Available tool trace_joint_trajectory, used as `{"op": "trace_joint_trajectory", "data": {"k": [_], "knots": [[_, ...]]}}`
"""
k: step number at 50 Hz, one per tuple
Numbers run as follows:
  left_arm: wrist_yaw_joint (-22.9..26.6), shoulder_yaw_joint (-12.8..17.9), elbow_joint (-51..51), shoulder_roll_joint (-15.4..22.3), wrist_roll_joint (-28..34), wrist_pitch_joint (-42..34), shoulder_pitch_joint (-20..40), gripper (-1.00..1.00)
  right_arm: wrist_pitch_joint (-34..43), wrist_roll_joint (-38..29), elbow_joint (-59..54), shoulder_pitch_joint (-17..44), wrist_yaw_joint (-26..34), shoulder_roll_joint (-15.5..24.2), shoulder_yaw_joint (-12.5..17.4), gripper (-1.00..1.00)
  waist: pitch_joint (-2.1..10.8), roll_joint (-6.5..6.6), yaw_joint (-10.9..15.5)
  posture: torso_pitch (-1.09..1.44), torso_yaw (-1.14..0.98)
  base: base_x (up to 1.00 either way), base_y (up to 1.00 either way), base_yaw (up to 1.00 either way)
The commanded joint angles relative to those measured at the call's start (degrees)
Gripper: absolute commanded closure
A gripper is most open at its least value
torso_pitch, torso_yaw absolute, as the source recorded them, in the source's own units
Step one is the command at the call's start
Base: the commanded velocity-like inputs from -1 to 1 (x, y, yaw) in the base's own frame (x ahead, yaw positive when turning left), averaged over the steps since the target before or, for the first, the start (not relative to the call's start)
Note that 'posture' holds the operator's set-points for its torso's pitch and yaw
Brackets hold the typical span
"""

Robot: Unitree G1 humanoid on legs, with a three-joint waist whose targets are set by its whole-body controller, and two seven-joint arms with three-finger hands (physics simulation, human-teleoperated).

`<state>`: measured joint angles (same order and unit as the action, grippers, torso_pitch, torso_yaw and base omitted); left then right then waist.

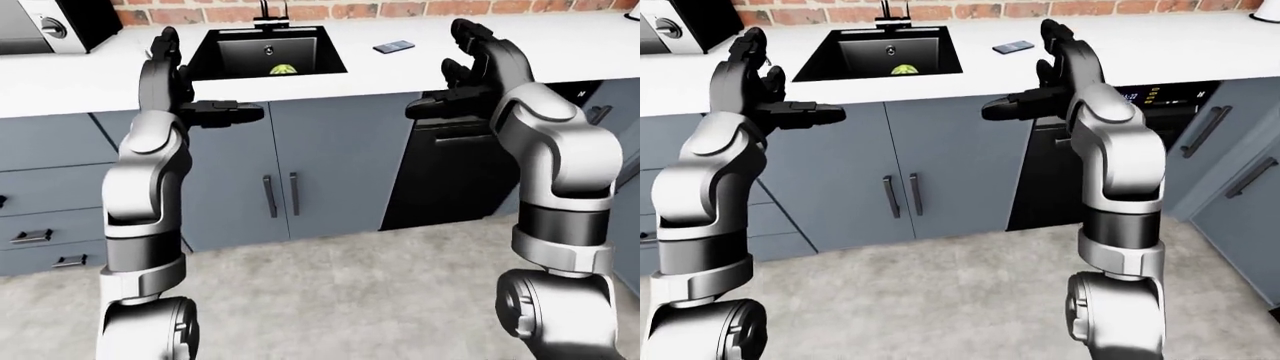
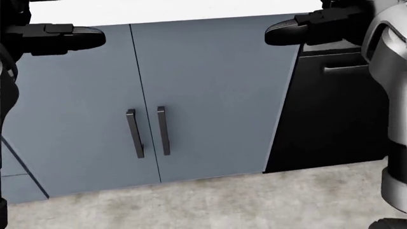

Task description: Turn the sink spout to the right.

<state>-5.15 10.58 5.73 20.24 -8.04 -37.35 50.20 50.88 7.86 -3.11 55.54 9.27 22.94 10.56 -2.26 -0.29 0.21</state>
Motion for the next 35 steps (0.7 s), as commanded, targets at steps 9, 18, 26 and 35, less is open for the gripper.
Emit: {"op": "trace_joint_trajectory", "data": {"k": [9, 18, 26, 35], "knots": [[-0.18, 0.95, -5.10, 1.50, -0.08, -1.38, 3.35, -1.00, -0.75, 0.34, 3.49, 3.17, -1.33, 1.38, 0.68, -1.00, 1.72, -0.23, -0.70, 0.00, 0.00, 0.00, 0.05, 0.67], [-0.38, 0.99, -5.75, 1.83, -0.24, -1.98, 3.79, -1.00, 0.20, 0.47, 4.06, 3.16, -1.09, 1.47, 0.29, -1.00, 1.70, 0.53, 0.94, 0.00, 0.00, 0.01, 0.00, 0.00], [-0.43, 0.87, -6.01, 1.87, -0.27, -2.30, 3.95, -1.00, 0.67, 0.50, 4.54, 3.24, -0.89, 1.49, 0.44, -1.00, 1.01, 0.20, 0.26, 0.00, 0.00, 0.10, 0.00, 0.00], [-0.44, 0.64, -6.58, 1.56, -0.03, -2.72, 3.91, -1.00, 0.91, 0.71, 5.02, 3.17, -0.76, 1.69, 0.64, -1.00, 0.91, 0.09, -0.13, 0.00, 0.00, 0.17, 0.00, 0.00]]}}
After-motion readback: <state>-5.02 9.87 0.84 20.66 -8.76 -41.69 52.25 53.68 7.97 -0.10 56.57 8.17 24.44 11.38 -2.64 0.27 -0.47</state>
